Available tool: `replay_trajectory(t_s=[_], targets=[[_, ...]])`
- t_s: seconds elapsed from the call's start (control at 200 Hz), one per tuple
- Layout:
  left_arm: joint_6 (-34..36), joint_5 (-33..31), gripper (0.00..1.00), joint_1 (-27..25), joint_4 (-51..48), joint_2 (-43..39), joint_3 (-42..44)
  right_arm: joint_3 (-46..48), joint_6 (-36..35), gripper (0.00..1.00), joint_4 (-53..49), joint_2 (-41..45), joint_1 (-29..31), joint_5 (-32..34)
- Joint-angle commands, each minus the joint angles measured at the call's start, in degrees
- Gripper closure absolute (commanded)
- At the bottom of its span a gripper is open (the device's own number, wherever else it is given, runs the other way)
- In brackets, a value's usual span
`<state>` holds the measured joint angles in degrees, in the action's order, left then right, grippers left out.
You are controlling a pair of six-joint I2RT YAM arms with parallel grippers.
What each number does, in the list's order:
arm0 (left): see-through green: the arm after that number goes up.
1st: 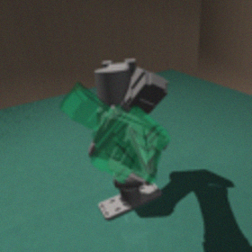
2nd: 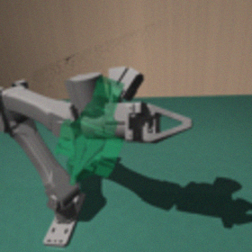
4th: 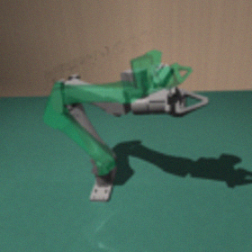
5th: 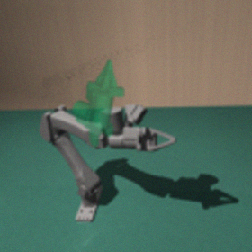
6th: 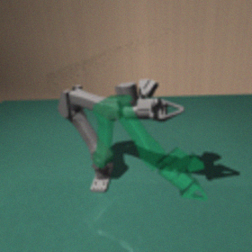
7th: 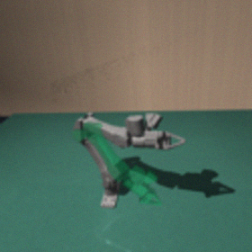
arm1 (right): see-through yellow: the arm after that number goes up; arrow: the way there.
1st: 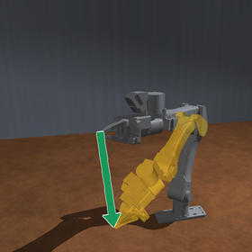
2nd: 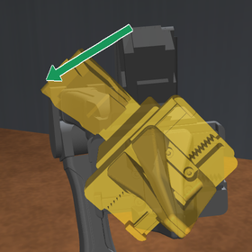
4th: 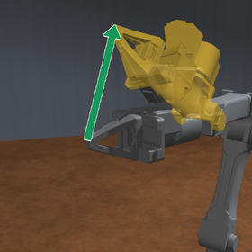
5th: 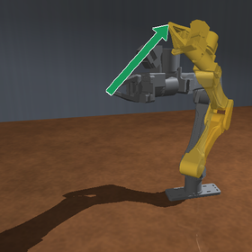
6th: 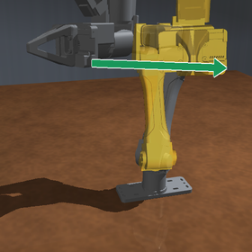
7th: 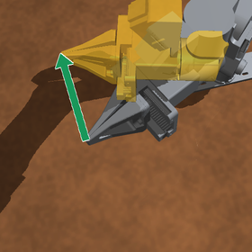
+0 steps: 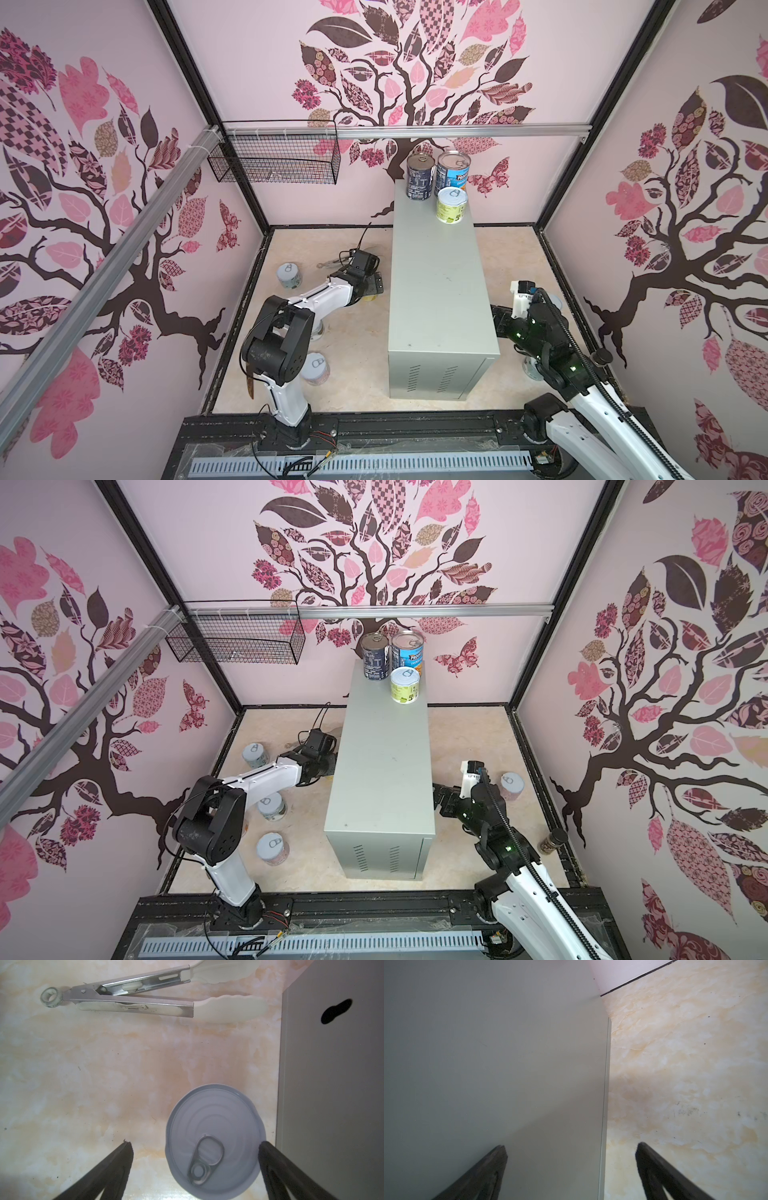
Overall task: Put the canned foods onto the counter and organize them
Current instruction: 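Close the left gripper on the small yellow can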
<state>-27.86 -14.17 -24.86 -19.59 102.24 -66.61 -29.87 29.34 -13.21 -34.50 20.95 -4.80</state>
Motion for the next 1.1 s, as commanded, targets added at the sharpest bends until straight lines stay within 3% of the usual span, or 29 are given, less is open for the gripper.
replay_trajectory(t_s=[0.0, 0.35, 0.87, 1.095], targets=[[1.8, 1.2, 0.02, -0.4, -1.0, 0.0, -3.4, -0.7, -0.8, 0.0, 1.2, 0.0, 0.6, -0.4], [1.1, 4.9, 0.02, -0.4, 1.9, -0.3, -2.3, -0.1, -0.9, 0.0, 1.3, 0.2, 0.6, -0.1], [1.1, 2.3, 0.02, 0.3, 2.9, 7.5, -3.7, 0.2, -1.0, 0.0, 1.1, 0.4, 0.6, -0.2], [2.1, 1.3, 0.07, 0.2, 3.4, 9.2, -5.2, 0.5, -1.0, 0.0, 1.3, 0.1, 0.6, -0.3]])
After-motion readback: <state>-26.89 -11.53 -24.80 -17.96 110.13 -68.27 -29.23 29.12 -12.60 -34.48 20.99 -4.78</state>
